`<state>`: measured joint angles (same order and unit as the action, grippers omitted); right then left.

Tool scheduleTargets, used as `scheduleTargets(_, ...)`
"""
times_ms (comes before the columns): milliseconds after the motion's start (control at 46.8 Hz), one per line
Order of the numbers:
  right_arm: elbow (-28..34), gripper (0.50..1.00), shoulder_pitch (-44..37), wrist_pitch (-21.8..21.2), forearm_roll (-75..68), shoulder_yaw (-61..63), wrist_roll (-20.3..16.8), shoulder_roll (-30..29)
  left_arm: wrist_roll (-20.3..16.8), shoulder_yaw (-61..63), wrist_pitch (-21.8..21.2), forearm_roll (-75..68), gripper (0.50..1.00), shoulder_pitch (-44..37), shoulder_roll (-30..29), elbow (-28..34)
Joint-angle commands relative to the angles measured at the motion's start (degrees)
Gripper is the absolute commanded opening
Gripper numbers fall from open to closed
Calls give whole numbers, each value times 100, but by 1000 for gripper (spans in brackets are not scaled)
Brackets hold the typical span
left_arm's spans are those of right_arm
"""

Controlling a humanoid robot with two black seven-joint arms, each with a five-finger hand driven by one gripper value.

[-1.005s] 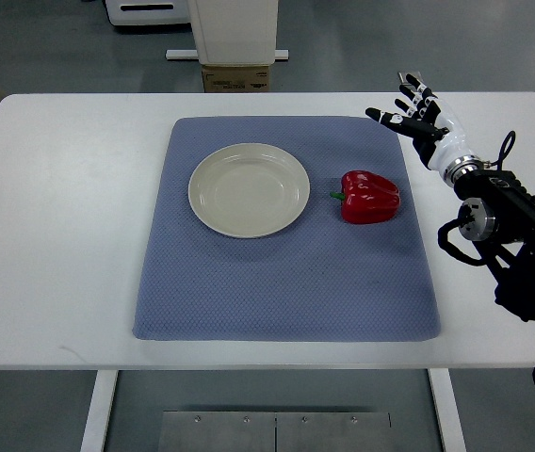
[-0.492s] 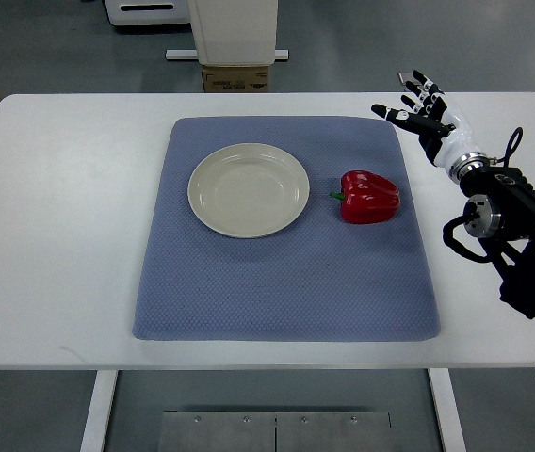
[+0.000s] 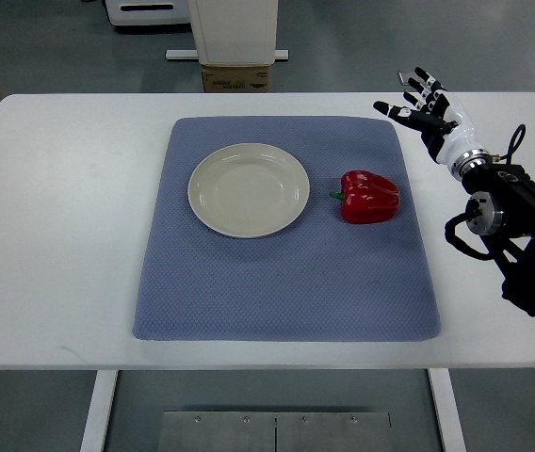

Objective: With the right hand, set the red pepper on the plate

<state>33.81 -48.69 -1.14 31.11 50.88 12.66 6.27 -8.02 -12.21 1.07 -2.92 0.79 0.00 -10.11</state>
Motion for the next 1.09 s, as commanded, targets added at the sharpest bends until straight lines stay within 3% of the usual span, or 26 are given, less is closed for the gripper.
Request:
scheduleTargets(0,3,1000,0,0,0,0,0,15,2,0,-1,2,1000,0,0,0)
scheduleTargets(1070,64,1000,-26,-9,-9,-272,9,270,2,0,-1,2,1000,0,0,0)
